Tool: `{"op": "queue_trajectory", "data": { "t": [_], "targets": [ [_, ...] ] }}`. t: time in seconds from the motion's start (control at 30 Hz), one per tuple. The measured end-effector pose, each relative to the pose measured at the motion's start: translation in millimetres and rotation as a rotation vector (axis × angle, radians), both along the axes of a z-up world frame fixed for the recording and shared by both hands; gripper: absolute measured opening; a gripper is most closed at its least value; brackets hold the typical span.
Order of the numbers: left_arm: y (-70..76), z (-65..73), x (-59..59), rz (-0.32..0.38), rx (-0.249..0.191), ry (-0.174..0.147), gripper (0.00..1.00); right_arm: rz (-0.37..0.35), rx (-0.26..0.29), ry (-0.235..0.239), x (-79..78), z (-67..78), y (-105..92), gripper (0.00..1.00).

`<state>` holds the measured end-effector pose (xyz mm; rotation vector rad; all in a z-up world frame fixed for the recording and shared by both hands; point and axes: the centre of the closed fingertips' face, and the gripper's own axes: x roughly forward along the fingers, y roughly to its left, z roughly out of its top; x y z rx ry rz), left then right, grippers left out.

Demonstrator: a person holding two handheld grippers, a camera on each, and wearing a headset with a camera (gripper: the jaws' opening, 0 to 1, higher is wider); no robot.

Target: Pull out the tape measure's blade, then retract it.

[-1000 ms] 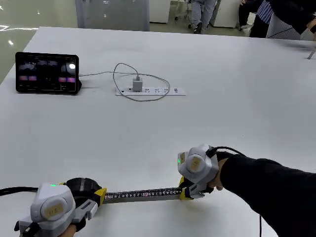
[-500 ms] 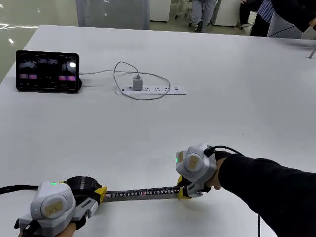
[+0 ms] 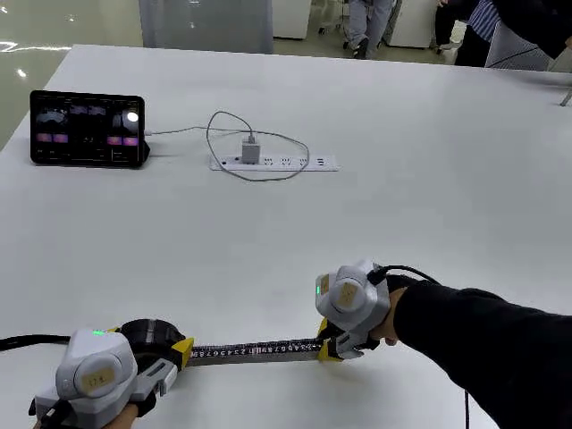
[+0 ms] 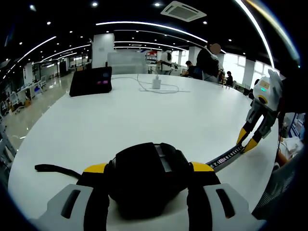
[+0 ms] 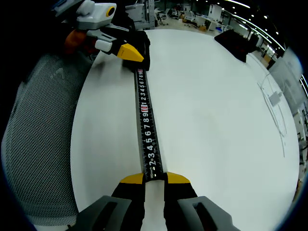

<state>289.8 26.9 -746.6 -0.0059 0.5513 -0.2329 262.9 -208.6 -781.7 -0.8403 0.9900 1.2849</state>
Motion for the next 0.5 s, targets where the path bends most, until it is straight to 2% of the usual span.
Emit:
{"op": "queue_trajectory", "data": {
  "t": [0.5],
  "targets": [
    [-0.2,-0.3,-0.7,-0.002,-0.001,0.001,0.61,0.007,0.006,0.0,0.5,0.0,6.0,0.11]
  ]
}}
